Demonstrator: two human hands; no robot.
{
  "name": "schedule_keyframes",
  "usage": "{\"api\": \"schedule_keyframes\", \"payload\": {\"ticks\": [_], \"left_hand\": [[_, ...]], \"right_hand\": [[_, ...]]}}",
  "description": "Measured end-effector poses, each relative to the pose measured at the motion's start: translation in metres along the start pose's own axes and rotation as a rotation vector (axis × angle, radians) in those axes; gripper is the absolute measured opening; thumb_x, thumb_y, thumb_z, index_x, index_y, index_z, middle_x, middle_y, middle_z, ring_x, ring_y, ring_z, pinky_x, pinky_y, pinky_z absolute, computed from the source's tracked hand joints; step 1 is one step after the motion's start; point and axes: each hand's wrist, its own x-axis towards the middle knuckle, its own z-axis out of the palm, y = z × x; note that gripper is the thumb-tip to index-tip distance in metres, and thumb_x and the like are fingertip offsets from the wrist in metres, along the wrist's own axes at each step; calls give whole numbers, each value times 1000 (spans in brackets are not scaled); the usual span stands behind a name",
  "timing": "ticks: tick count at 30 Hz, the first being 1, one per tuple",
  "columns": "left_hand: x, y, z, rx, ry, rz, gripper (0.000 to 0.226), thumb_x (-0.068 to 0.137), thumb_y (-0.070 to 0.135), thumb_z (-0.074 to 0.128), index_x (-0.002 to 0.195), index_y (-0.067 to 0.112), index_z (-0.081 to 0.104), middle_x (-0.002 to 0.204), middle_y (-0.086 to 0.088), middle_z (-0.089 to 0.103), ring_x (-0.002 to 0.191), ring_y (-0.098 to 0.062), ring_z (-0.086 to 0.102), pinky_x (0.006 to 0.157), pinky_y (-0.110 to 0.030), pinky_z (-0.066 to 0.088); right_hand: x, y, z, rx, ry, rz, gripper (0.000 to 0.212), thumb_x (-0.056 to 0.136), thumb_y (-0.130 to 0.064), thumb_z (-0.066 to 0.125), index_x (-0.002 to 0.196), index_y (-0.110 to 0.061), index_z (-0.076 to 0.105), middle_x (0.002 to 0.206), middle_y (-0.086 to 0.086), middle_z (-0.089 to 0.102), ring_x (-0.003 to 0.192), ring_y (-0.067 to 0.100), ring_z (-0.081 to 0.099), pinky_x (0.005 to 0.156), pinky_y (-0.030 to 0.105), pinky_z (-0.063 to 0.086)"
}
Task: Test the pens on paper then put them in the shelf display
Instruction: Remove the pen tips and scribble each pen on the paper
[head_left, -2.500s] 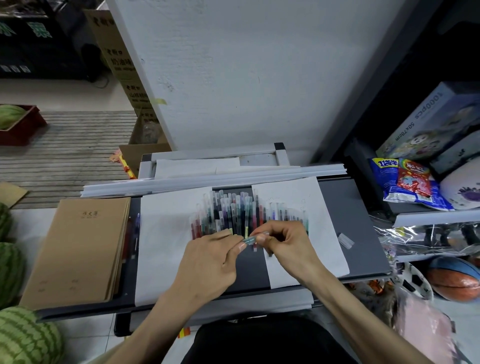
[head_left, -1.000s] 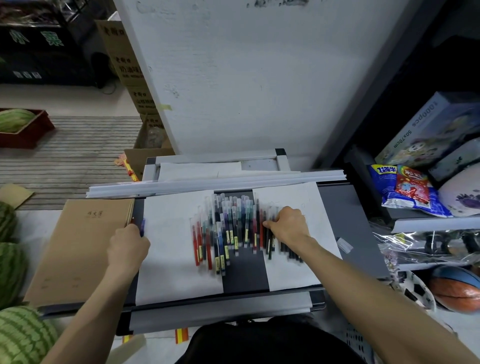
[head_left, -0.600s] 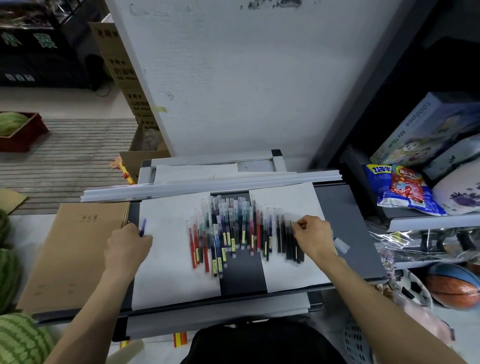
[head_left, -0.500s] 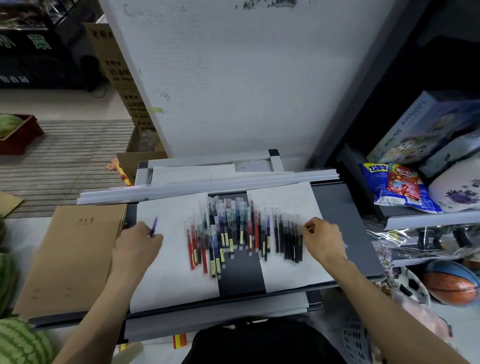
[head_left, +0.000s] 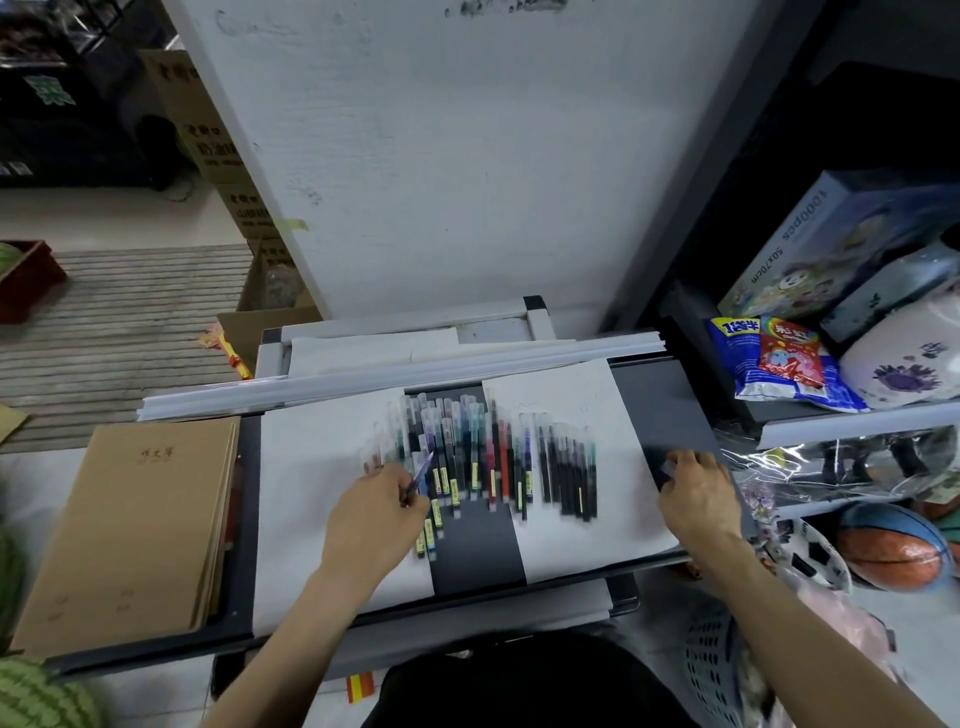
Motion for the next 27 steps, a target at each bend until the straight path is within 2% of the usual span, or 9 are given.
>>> {"api": "schedule_keyframes", "payload": {"ticks": [6, 11, 13, 18, 21, 23, 25, 27], "left_hand": [[-3, 5, 6, 18, -26, 51, 9, 90, 33, 59, 84, 27, 54, 75, 5, 60, 70, -16, 57, 58, -32, 40], [-3, 10, 7, -5, -38, 59, 8, 88, 35, 60, 87, 29, 54, 74, 9, 59, 72, -15, 55, 58, -32, 36], [-5, 10, 5, -15, -48, 53, 8, 89, 34, 60, 86, 29, 53, 74, 8, 59, 70, -11, 54, 56, -31, 36], [-6, 7, 0, -69, -49, 57, 10, 91, 30, 57, 82, 29, 53, 67, 7, 60, 63, -9, 55, 53, -30, 34], [-6, 7, -3, -136, -52, 49, 13, 95, 29, 53, 83, 29, 57, 61, 6, 63, 59, -11, 60, 56, -32, 47], [-8, 8, -4, -162, -61, 49, 14, 98, 29, 51, 86, 29, 58, 62, 6, 65, 60, -13, 63, 61, -35, 52], [-11, 7, -6, -172, -70, 62, 13, 99, 28, 48, 89, 30, 57, 63, 8, 65, 59, -13, 62, 60, -36, 52], [-14, 8, -7, -180, -91, 91, 12, 100, 28, 47, 92, 33, 55, 63, 12, 64, 55, -9, 58, 55, -34, 45]], "right_hand": [[3, -2, 5, 95, 33, -22, 20, 95, -6, 66, 115, -4, 68, 117, 20, 65, 106, 42, 63, 89, 50, 56], [9, 3, 6, 202, 49, 11, 3, 93, -9, 71, 95, -6, 71, 100, 16, 70, 87, 37, 65, 79, 41, 56], [10, 4, 7, 257, 68, 39, 6, 94, -12, 73, 93, -8, 69, 95, 14, 71, 82, 34, 64, 77, 40, 56], [5, -7, 8, 341, 152, 1, 9, 99, -16, 68, 99, -6, 70, 98, 11, 70, 82, 28, 66, 80, 42, 60], [-2, -27, 6, 398, 190, -89, 8, 100, -11, 65, 98, -4, 69, 93, 9, 70, 83, 30, 66, 74, 37, 54], [-10, -42, 2, 421, 254, -132, 7, 99, -8, 66, 101, -2, 69, 94, 10, 70, 86, 31, 66, 74, 40, 55], [-18, -57, -3, 446, 306, -180, 11, 99, -8, 67, 107, -1, 70, 99, 12, 71, 91, 32, 66, 79, 40, 56], [-27, -72, -9, 487, 282, -256, 14, 99, -10, 70, 110, -3, 72, 100, 8, 72, 89, 23, 66, 81, 33, 55]]}}
